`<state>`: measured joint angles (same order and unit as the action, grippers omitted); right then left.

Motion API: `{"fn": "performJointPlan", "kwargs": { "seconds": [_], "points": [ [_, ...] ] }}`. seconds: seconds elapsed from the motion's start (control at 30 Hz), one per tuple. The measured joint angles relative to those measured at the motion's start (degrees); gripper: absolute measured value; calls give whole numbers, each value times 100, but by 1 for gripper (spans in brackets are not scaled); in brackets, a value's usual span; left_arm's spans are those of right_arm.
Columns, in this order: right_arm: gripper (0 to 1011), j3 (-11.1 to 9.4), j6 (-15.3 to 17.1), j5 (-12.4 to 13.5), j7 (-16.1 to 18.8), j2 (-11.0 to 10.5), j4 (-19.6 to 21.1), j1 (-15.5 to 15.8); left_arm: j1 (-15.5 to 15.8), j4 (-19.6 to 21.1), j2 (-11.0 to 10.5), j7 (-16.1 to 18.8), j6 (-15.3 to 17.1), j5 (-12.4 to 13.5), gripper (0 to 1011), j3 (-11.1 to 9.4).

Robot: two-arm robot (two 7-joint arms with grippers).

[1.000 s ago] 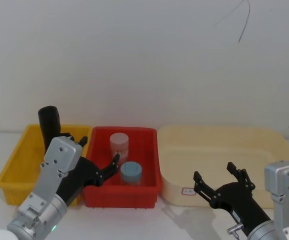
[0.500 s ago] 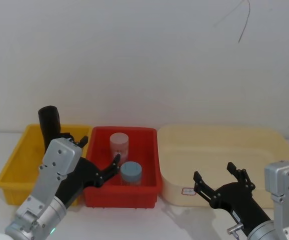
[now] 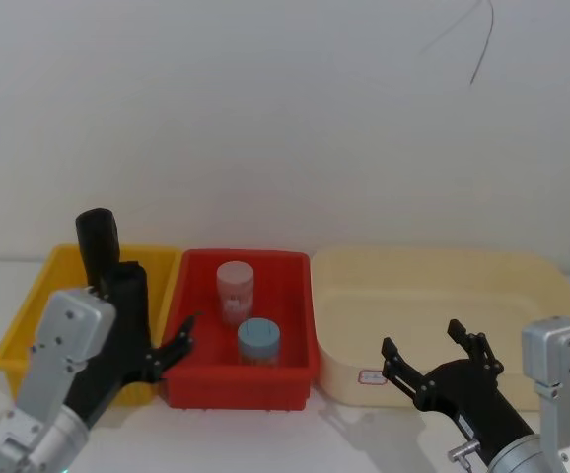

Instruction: Pick up the garbage bag with the one hand and transfer it to the other hand.

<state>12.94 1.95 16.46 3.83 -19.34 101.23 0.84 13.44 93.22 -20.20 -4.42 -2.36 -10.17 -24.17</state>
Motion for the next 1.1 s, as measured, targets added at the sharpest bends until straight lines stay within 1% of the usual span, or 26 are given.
{"fn": "performJointPlan", "kwargs": {
  "seconds": [0.07,0.17,0.5,0.73,1.1],
  "points": [
    [1000,0,0,0,0,0,0,0,-103,40,-43,53,20,-14,1001,100],
    [1000,0,0,0,0,0,0,0,-170,50,-68,96,38,-33,1001,186],
    [1000,0,0,0,0,0,0,0,-203,-58,-51,126,57,-78,1001,333],
    [1000,0,0,0,0,0,0,0,-77,-271,62,45,52,-157,1002,380],
    [1000,0,0,0,0,0,0,0,195,-729,336,-116,-23,-372,1001,476]
  ]
}}
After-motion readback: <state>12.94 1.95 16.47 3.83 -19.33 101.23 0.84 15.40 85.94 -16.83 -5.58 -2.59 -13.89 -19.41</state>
